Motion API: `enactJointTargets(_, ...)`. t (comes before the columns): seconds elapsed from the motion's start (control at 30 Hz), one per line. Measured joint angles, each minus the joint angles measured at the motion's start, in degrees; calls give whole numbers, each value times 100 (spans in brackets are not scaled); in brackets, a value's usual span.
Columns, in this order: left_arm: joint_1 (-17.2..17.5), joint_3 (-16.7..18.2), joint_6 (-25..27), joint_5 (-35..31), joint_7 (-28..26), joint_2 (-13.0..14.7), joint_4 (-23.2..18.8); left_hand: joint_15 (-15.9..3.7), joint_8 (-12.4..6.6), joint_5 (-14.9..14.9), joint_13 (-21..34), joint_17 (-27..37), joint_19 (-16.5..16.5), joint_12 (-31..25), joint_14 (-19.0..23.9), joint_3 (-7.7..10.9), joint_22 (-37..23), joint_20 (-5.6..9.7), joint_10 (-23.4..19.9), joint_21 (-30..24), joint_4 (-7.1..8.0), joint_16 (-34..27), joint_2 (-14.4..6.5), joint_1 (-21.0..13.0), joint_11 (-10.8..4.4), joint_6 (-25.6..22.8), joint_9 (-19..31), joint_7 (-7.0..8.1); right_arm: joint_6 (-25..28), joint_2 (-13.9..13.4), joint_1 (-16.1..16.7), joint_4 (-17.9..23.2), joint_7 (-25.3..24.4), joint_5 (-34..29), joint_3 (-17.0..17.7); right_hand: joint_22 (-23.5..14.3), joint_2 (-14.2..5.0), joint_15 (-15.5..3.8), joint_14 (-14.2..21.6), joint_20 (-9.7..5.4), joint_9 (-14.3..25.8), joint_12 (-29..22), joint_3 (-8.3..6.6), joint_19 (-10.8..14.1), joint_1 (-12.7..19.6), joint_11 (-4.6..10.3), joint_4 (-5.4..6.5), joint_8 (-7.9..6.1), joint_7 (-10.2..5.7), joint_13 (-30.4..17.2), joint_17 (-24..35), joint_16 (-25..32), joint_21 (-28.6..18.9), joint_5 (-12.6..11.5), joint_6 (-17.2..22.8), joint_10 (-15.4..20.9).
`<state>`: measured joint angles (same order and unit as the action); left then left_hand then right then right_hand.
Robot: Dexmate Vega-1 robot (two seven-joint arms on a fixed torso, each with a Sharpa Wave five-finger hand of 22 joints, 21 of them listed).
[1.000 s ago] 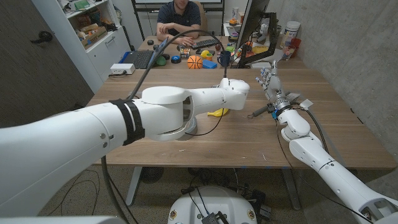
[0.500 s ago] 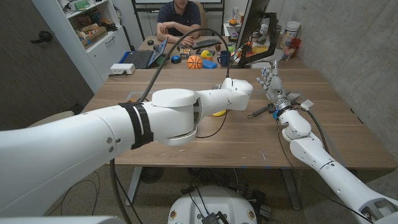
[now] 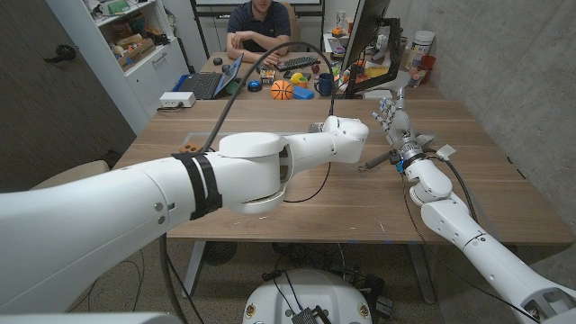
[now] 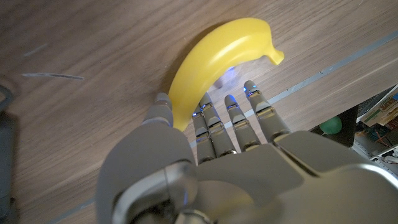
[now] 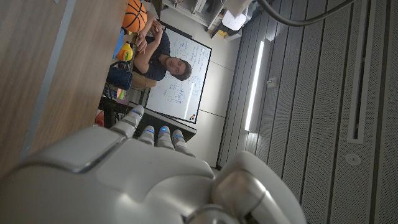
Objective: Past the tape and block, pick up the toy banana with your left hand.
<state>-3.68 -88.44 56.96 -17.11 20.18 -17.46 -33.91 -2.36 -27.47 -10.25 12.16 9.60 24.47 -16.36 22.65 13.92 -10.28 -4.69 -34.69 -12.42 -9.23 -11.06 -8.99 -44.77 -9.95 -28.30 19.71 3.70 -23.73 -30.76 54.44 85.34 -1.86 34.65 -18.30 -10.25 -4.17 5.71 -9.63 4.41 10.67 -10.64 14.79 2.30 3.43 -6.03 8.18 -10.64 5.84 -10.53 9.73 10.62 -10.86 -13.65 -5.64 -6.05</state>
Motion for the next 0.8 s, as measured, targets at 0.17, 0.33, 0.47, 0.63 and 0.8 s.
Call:
enactJointTargets(0.17,16,13,83,-9,-73,57,-114,-15,-59,18,-3,13,38,4,70,35,0,38,-192,-11,-5,0,50,-86,-49,-164,12,44,-1,-2,2,5,2,2,2,0,0,0,0,0,0,0,6,0,0,0,6,0,0,0,0,0,0,0,0,0)
enactJointTargets(0.33,40,15,137,-7,-120,180,-362,-15,-109,27,-4,15,60,5,70,71,0,16,-288,-11,6,11,40,-97,-82,-216,21,91,-2,-3,7,21,2,4,2,0,0,0,0,0,0,0,6,0,0,0,6,0,0,0,0,0,0,0,0,0)
enactJointTargets(0.47,45,4,186,-7,-153,226,-452,-17,-135,29,16,15,60,0,128,80,1,16,-410,-11,15,35,90,-167,-161,-276,31,132,4,-4,16,34,-9,3,2,0,0,0,0,0,0,0,6,0,0,0,6,0,0,0,0,0,0,0,0,0)
enactJointTargets(0.63,47,-13,301,-7,-198,328,-647,-18,-136,44,8,15,91,0,128,127,1,48,-429,-11,16,35,90,-182,-161,-276,32,132,26,-9,31,62,-37,-5,2,0,0,0,0,0,0,0,6,0,0,0,6,0,0,0,0,0,0,0,0,0)
enactJointTargets(0.8,39,-22,519,-18,-276,409,-813,-18,-136,45,8,15,91,0,127,127,1,48,-502,-11,16,35,92,-197,-172,-276,33,132,37,-12,54,91,-49,-9,0,0,0,0,0,0,0,0,6,0,0,0,6,0,0,0,0,0,0,0,0,0)
